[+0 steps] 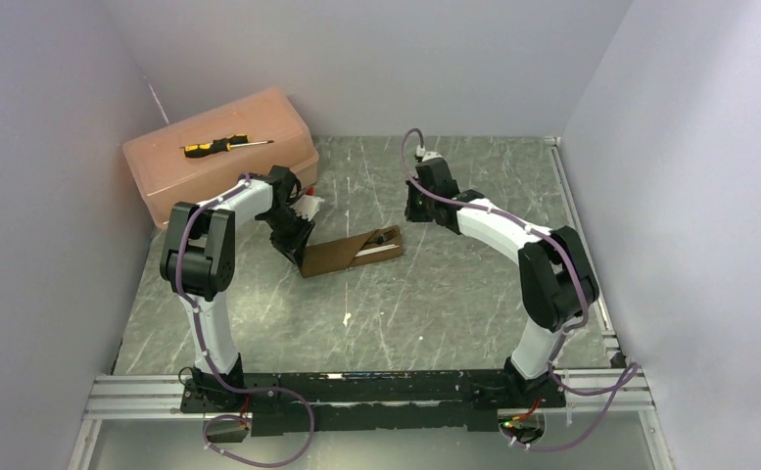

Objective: Fold the napkin into a case and place the utensils inside
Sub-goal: Insert the fork into the folded napkin.

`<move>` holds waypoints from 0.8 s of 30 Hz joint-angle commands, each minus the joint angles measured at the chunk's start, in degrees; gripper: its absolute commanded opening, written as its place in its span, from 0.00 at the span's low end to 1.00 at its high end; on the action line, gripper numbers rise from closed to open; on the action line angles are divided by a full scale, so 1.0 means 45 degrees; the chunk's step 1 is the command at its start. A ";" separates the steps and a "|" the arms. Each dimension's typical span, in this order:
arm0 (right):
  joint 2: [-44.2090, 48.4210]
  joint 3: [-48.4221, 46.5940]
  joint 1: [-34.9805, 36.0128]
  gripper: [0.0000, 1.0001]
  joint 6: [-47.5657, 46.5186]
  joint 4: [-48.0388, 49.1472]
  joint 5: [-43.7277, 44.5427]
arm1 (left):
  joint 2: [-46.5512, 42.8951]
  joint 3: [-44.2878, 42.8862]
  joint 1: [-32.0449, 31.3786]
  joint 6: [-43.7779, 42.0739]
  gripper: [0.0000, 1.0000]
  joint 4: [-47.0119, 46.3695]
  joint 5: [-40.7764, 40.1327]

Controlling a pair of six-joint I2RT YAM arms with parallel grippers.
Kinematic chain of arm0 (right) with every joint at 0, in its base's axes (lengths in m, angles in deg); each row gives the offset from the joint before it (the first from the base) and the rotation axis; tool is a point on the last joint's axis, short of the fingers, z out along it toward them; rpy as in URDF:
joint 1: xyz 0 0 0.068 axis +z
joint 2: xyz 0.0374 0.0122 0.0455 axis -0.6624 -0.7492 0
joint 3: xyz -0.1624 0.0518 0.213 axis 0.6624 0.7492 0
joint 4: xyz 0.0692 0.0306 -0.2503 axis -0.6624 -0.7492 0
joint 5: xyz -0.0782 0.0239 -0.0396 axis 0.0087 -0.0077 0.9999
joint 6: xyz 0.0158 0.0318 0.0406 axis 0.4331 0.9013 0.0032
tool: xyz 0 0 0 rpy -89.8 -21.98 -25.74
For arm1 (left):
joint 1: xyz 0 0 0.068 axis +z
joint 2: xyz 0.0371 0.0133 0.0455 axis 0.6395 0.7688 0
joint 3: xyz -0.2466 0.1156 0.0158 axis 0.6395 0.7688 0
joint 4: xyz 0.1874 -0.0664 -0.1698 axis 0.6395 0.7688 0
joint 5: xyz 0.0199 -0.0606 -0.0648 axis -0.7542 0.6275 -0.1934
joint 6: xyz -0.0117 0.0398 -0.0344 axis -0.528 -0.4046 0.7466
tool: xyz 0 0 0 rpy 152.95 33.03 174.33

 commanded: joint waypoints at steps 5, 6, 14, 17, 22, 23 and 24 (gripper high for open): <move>-0.0799 -0.0468 0.0525 0.00 -0.0472 -0.0372 0.0757 | 0.0267 -0.0331 -0.0027 0.0054 0.25 -0.0236 0.0295; -0.0893 -0.0480 0.0588 0.00 -0.0461 -0.0377 0.0729 | 0.0267 -0.0351 -0.0023 0.0063 0.25 -0.0210 0.0293; -0.1618 -0.0984 0.0989 0.00 -0.0470 -0.0684 0.0590 | 0.0269 -0.0452 -0.0024 0.0049 0.24 -0.0178 0.0315; -0.1790 -0.1150 0.1058 0.00 -0.0472 -0.0807 0.0508 | 0.0269 -0.0455 -0.0025 0.0035 0.24 -0.0197 0.0323; -0.1959 -0.1155 0.1202 0.00 -0.0363 -0.0760 0.0282 | 0.0294 -0.0487 -0.0022 0.0054 0.24 -0.0226 0.0347; -0.1993 -0.1144 0.1235 0.00 -0.0321 -0.0751 0.0213 | 0.0305 -0.0482 -0.0022 0.0060 0.24 -0.0235 0.0363; -0.2034 -0.1135 0.1263 0.00 -0.0281 -0.0737 0.0142 | 0.0316 -0.0492 -0.0022 0.0082 0.24 -0.0222 0.0390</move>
